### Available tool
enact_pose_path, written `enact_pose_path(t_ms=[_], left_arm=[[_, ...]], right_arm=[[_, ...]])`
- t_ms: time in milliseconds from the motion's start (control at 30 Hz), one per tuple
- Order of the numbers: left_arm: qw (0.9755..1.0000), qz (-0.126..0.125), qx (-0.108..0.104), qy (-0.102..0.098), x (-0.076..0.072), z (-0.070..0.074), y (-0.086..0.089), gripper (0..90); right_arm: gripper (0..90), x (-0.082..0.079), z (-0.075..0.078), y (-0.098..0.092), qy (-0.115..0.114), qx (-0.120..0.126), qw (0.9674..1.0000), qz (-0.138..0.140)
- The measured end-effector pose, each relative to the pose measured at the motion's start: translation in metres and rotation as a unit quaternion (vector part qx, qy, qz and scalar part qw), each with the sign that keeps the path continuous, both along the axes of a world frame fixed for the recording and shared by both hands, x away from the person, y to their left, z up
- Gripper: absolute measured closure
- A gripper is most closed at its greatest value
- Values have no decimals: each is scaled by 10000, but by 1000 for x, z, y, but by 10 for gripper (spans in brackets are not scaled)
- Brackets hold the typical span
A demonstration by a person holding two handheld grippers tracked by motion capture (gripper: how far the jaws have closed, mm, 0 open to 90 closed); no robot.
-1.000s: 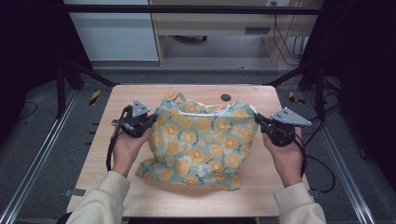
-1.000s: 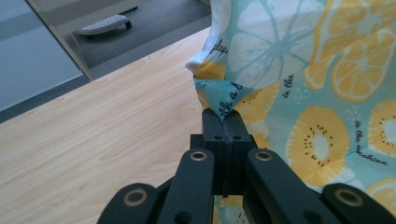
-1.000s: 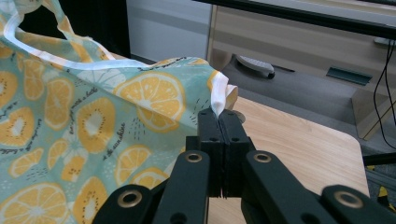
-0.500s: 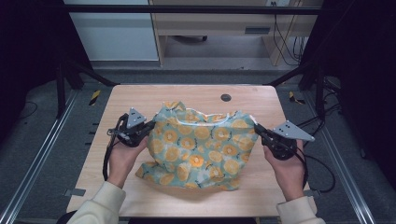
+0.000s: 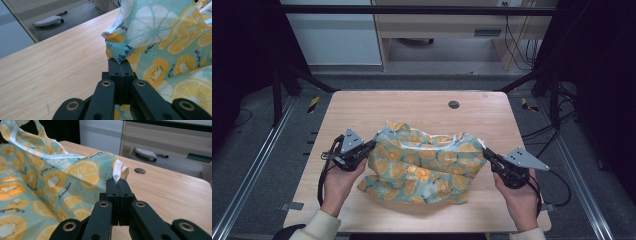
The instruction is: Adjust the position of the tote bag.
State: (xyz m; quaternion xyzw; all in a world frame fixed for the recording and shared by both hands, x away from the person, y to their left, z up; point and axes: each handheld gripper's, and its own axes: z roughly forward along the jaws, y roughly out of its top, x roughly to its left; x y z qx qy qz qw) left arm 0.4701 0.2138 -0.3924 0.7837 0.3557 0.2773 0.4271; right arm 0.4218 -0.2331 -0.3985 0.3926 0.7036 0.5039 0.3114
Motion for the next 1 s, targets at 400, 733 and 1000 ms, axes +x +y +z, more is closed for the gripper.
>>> enact_pose_path(t_ms=[400, 733, 1000], left_arm=[[9999, -82, -118, -36, -20, -11, 7, 900], [9996, -193, -190, 51, -35, -23, 9, 900], [9992, -268, -270, 108, -44, -30, 14, 900]], right_arm=[[896, -21, -8, 3, -13, 12, 9998, 173], [895, -32, -18, 7, 39, -45, 9995, 323], [895, -39, -24, 9, 59, -3, 9992, 407]])
